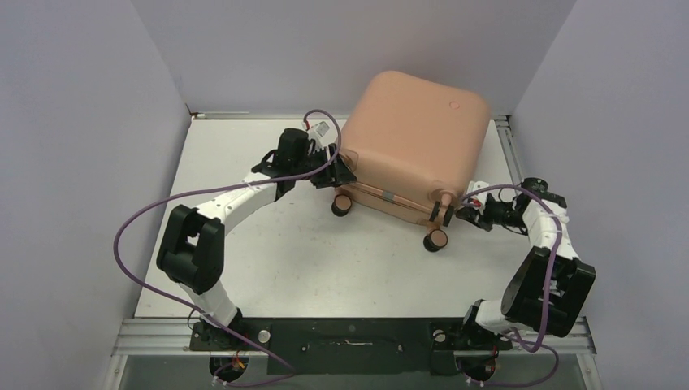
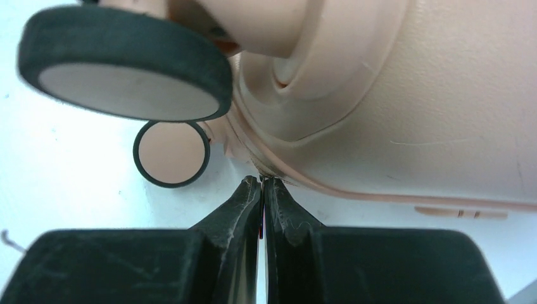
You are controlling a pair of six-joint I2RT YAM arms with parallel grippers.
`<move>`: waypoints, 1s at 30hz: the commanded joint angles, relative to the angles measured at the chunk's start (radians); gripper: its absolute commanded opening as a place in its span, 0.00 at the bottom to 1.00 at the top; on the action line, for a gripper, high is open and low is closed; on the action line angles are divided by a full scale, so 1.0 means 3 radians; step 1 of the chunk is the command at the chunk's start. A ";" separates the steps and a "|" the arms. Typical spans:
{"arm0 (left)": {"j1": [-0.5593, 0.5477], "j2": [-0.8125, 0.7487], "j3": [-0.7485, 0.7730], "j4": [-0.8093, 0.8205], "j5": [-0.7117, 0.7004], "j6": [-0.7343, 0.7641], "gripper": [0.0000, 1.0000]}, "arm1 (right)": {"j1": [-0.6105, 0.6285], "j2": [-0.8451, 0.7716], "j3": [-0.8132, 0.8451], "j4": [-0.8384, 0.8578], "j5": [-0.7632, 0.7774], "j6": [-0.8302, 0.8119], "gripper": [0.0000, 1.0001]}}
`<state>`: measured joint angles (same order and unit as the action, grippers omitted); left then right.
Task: Pack the luggage
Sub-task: Zip the luggage at the center of the board.
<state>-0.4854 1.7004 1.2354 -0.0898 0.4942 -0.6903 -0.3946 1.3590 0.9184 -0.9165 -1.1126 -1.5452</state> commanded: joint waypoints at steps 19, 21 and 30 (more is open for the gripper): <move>-0.0082 -0.0033 0.0326 0.0569 0.0276 -0.0084 0.00 | 0.0489 0.0140 0.0133 -0.1616 -0.0962 -0.0809 0.05; -0.0053 -0.0047 0.0313 0.0596 0.0275 -0.0100 0.00 | 0.0666 0.0107 0.0077 -0.1592 -0.0955 -0.0804 0.05; -0.0054 -0.0040 0.0247 0.0678 0.0265 -0.0132 0.00 | 0.0752 -0.0227 -0.0174 -0.0009 -0.0614 0.0843 0.05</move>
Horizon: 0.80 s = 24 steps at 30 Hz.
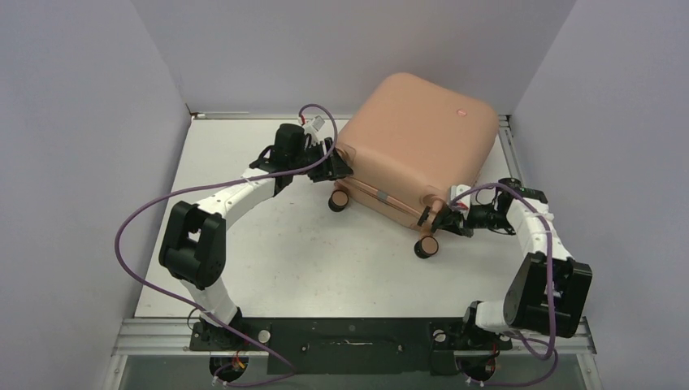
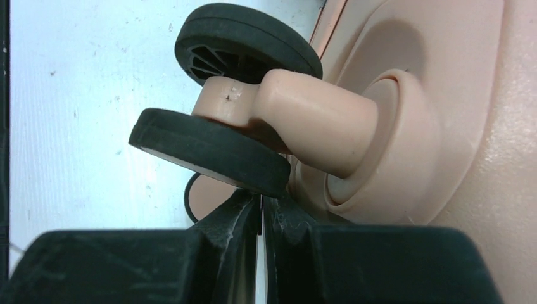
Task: Pack the luggage
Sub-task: Zip the luggage at the center of the board.
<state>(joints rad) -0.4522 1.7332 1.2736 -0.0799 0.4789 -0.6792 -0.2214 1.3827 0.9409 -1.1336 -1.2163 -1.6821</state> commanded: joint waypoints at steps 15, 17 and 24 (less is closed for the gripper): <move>-0.0096 -0.0235 -0.0188 0.0890 0.0353 -0.0093 0.00 | -0.0261 -0.0539 -0.0091 0.1131 0.0372 0.2216 0.74; -0.0089 -0.0228 -0.0190 0.0895 0.0362 -0.0086 0.00 | -0.0482 -0.0523 0.0062 0.0641 0.0407 0.1900 0.76; -0.0088 -0.0220 -0.0206 0.0921 0.0355 -0.0090 0.00 | -0.0913 -0.0637 0.0190 0.0755 0.0987 0.2300 0.76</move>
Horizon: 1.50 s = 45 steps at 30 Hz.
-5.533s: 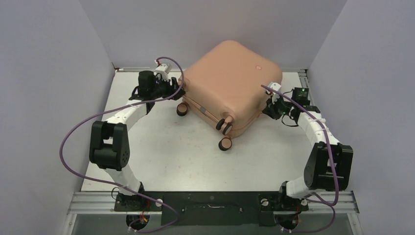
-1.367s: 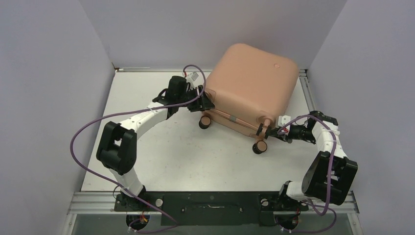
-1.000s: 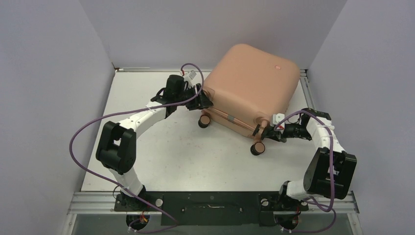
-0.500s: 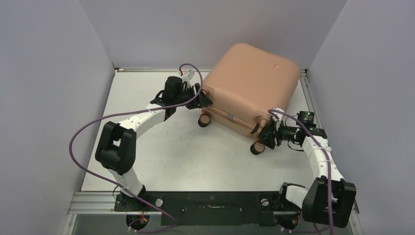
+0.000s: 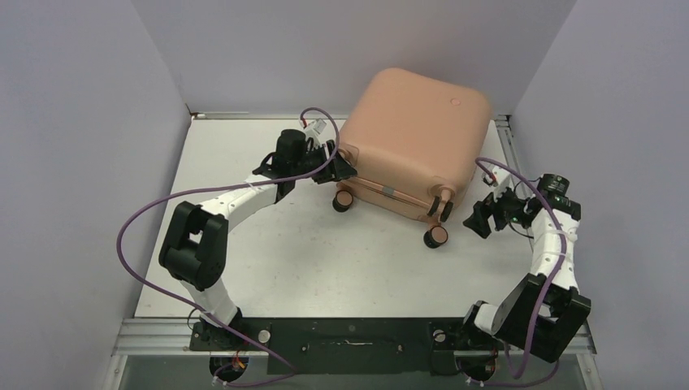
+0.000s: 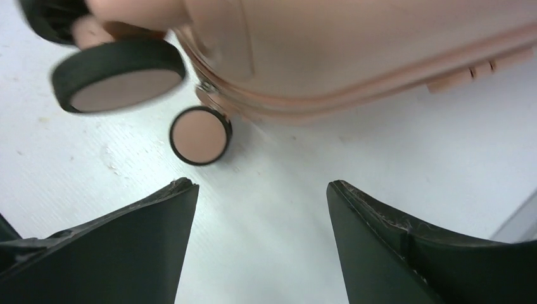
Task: Pack the luggage
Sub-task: Zip the luggage at the center of the board.
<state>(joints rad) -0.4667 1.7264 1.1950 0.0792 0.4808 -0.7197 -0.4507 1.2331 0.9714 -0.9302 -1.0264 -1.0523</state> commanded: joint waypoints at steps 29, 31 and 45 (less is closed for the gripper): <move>-0.0105 -0.0831 -0.0815 0.0280 0.0154 0.0285 0.00 | 0.1630 0.1589 0.0844 0.3003 0.2072 0.2740 0.73; -0.0111 -0.0852 -0.0844 0.0287 0.0227 0.0302 0.00 | 0.1766 0.1703 0.0936 0.2982 0.1963 0.2736 0.73; -0.0177 -0.0902 -0.1175 0.1031 0.0599 -0.0082 0.00 | 0.2034 0.2673 0.2126 0.2731 0.1361 0.2918 0.73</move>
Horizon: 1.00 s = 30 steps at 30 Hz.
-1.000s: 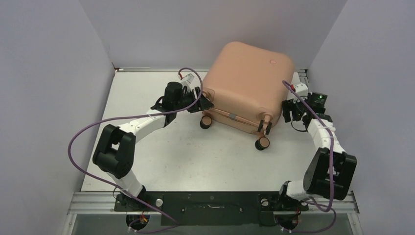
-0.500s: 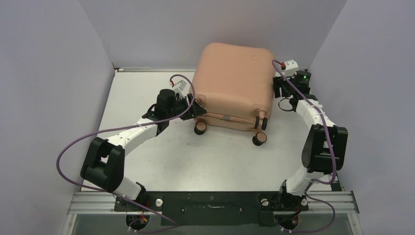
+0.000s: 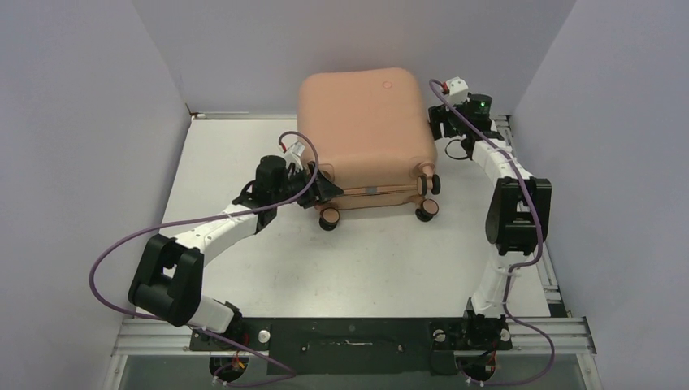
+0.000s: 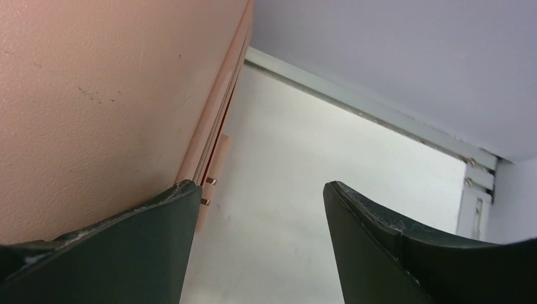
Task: Pack the luggage
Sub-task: Zip the luggage at the center of the board.
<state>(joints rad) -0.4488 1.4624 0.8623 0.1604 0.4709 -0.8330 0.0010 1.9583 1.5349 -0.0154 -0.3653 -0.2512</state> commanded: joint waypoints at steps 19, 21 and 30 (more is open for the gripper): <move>-0.0360 -0.0148 0.0327 0.1303 0.1152 0.0073 0.62 | -0.0428 -0.1314 -0.0519 -0.1144 -0.0989 -0.0398 0.81; -0.0362 -0.0188 0.0310 0.1338 0.1183 0.0078 0.84 | -0.0464 -0.1620 -0.0782 -0.1373 -0.1054 -0.0664 0.83; -0.0254 -0.0400 0.0369 0.0568 0.1471 0.0731 0.96 | -0.0489 -0.2677 -0.1390 -0.2585 -0.1338 -0.1565 0.86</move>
<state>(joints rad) -0.5407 1.4395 0.8516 0.2691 0.7559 -0.7666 -0.1497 1.2385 1.1702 -0.5911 -0.7074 -0.5636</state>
